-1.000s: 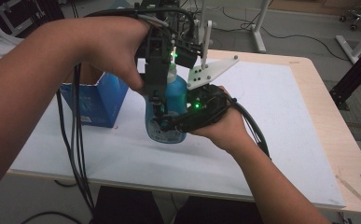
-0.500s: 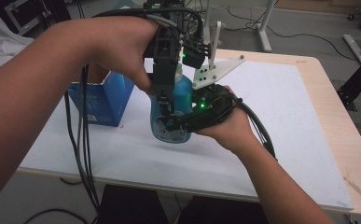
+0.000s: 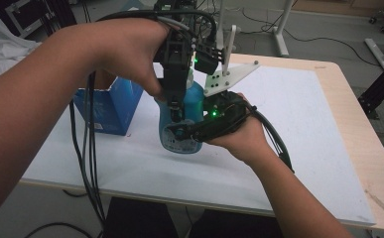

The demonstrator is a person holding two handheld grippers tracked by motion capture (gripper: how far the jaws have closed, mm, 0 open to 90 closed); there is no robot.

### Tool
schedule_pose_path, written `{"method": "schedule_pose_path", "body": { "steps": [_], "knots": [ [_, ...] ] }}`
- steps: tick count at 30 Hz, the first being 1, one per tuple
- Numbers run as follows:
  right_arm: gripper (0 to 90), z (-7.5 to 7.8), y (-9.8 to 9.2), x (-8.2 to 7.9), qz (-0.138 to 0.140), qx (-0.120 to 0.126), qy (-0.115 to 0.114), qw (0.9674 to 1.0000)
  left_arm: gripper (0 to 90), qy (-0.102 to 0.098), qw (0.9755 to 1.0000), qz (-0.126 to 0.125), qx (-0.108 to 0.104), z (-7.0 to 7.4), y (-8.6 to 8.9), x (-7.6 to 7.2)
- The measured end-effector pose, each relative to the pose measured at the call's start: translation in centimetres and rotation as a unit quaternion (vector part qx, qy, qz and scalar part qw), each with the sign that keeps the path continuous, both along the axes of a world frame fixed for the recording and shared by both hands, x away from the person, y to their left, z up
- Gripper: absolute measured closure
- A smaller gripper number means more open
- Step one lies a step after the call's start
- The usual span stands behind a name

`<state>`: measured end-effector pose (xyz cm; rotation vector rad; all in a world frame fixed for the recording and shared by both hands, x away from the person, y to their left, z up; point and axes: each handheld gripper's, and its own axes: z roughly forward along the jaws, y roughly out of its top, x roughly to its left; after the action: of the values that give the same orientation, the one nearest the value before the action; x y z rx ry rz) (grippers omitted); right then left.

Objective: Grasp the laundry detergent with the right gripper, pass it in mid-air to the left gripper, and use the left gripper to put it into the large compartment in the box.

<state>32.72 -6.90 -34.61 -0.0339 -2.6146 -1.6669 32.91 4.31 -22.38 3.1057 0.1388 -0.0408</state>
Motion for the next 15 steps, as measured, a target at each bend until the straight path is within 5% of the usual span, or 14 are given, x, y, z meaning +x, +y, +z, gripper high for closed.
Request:
{"method": "schedule_pose_path", "body": {
  "steps": [11,15],
  "knots": [
    [45.4,0.14,-0.3,0.1,0.0,0.004,0.0,1.0,37.8,-0.008,0.9999,-0.004,-0.01,0.3,-0.04,-0.12],
    [37.1,0.18,-0.87,0.24,0.004,0.005,0.01,0.9999,37.8,-0.004,0.9999,0.0,-0.012,0.42,0.09,-0.14]
  ]
}}
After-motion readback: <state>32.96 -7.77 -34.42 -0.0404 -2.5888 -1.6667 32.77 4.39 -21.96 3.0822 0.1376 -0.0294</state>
